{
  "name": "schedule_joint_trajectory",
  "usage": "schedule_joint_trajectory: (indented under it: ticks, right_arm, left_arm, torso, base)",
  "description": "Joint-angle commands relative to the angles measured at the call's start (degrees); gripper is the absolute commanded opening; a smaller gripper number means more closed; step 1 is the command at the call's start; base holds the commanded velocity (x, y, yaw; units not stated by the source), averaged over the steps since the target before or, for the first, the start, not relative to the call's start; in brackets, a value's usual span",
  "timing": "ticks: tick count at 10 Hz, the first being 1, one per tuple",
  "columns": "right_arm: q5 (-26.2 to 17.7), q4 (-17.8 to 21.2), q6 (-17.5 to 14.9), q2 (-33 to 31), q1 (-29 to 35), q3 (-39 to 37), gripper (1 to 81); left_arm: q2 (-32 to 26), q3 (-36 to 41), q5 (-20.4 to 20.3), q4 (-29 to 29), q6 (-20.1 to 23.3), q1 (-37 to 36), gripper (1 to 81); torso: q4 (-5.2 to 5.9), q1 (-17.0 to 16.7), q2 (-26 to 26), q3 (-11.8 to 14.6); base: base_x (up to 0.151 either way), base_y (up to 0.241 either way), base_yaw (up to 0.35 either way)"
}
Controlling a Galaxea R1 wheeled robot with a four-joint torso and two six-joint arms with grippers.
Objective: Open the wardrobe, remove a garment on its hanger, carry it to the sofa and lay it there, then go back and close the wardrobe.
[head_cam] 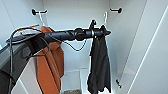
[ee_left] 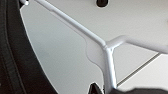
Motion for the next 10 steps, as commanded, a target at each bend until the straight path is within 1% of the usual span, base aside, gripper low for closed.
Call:
schedule_joint_trajectory:
  ticks: [1, 2, 3, 4, 10]
  right_arm:
    - [-2.3, -0.1, -0.2, 0.0, 1.5, 0.1, 81.1]
    - [-2.3, -0.1, -0.3, 0.0, 1.5, 0.1, 81.1]
    - [-2.3, -0.1, -0.2, -0.1, 1.4, 0.1, 81.1]
    - [-2.2, -0.1, -0.2, -0.2, 1.3, 0.1, 81.1]
    - [-1.8, -0.1, -0.3, -0.1, 1.1, 0.1, 81.1]
  left_arm:
    - [-0.5, 0.6, -1.9, 1.6, 0.9, -9.3, 1.0]
    - [-0.5, 1.2, -3.0, 1.6, 1.4, -8.1, 1.0]
    - [-0.6, 1.5, -5.0, 1.9, 1.5, -6.6, 1.0]
    - [-0.8, 2.1, -5.7, 2.3, 1.5, -6.1, 1.0]
    - [-2.9, 4.7, -6.8, 2.5, 1.5, -4.1, 1.0]
  torso:
    - [0.00, 0.0, 0.0, 0.0]
    - [0.00, 0.0, 0.0, 0.0]
    - [0.00, 0.0, 0.0, 0.0]
    - [0.00, 0.0, 0.0, 0.0]
    - [0.00, 0.0, 0.0, 0.0]
  base:
    - [-0.118, 0.000, 0.000]
    - [-0.119, 0.000, 0.000]
    - [-0.118, 0.000, 0.000]
    - [-0.119, 0.000, 0.000]
    - [-0.119, 0.000, 0.000]
